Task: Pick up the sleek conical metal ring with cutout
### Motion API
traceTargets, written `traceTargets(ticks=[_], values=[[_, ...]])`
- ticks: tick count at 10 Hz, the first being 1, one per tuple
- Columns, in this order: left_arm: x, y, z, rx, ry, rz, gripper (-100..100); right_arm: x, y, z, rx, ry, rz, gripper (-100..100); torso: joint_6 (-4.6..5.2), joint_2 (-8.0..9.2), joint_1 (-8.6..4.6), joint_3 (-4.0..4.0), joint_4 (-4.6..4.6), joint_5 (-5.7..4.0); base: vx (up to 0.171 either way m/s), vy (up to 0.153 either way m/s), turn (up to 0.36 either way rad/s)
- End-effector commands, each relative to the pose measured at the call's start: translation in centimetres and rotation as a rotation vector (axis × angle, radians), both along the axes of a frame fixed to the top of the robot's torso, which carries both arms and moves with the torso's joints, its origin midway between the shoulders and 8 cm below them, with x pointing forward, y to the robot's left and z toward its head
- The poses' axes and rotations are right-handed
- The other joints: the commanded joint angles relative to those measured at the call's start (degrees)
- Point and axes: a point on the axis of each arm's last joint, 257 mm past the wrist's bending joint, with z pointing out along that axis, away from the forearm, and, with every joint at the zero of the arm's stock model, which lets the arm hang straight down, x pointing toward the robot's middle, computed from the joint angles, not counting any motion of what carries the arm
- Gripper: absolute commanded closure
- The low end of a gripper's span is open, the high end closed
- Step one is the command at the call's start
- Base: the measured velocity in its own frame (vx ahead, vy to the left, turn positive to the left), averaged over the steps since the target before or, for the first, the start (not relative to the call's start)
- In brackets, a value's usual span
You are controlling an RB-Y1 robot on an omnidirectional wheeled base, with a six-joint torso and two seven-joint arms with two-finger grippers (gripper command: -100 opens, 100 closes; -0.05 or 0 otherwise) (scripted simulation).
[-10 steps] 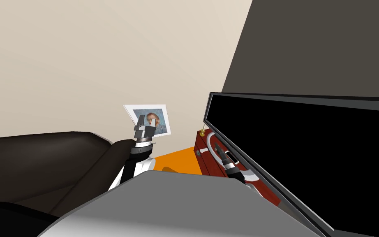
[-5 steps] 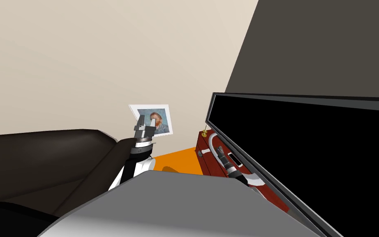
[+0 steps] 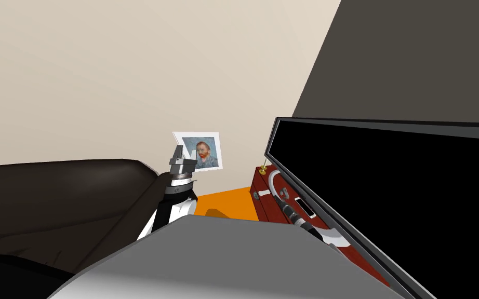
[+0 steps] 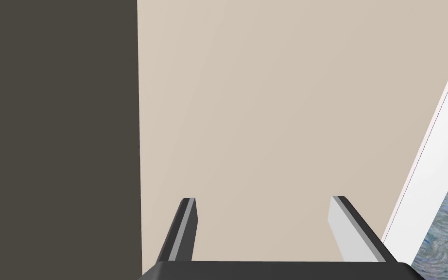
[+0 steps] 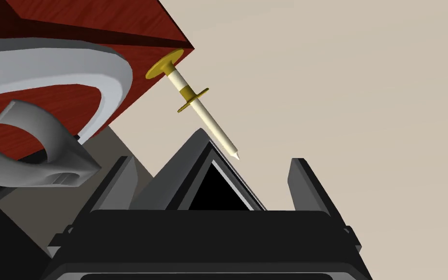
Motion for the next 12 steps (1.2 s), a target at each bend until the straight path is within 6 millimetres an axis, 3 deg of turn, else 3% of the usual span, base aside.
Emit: traceTargets(ticks=[1, 5, 6, 8, 9, 11, 12], values=[[0.0, 0.0, 0.0, 0.000, 0.000, 0.000, 0, -0.2, -1.0, -1.2, -0.038, 0.031, 0.006, -100, 0.00, 0.00, 0.00, 0.00, 0.00, 0.00, 0.014, 0.043, 0.060], [0.0, 0.0, 0.0, 0.000, 0.000, 0.000, 0, -4.1, -7.2, -6.2, -0.239, 0.195, 0.039, -100, 0.00, -0.02, -0.01, -0.01, 0.00, 0.00, 0.021, 0.047, 0.149], [0.0, 0.0, 0.0, 0.000, 0.000, 0.000, 0, -4.1, -7.4, -6.1, -0.245, 0.197, 0.040, -100, 0.00, -0.04, 0.01, -0.02, 0.00, 0.00, 0.025, 0.040, 0.049], [0.0, 0.0, 0.0, 0.000, 0.000, 0.000, 0, -6.0, -10.8, -7.7, -0.345, 0.269, 0.057, -100, 0.00, -0.03, -0.06, -0.02, 0.00, -0.01, 0.025, 0.031, 0.118], [0.0, 0.0, 0.0, 0.000, 0.000, 0.000, 0, -6.1, -11.0, -7.7, -0.347, 0.272, 0.056, -100, -0.01, -0.05, -0.06, -0.03, 0.00, -0.01, 0.023, 0.019, 0.070], [0.0, 0.0, 0.0, 0.000, 0.000, 0.000, 0, -8.0, -14.6, -8.7, -0.446, 0.340, 0.071, -100, 0.00, -0.03, -0.12, -0.02, 0.00, -0.02, 0.024, 0.013, 0.128], [0.0, 0.0, 0.0, 0.000, 0.000, 0.000, 0, -8.0, -14.6, -8.7, -0.446, 0.340, 0.071, -100, 0.01, -0.04, -0.13, -0.02, 0.00, -0.03, 0.020, 0.002, 0.042]])
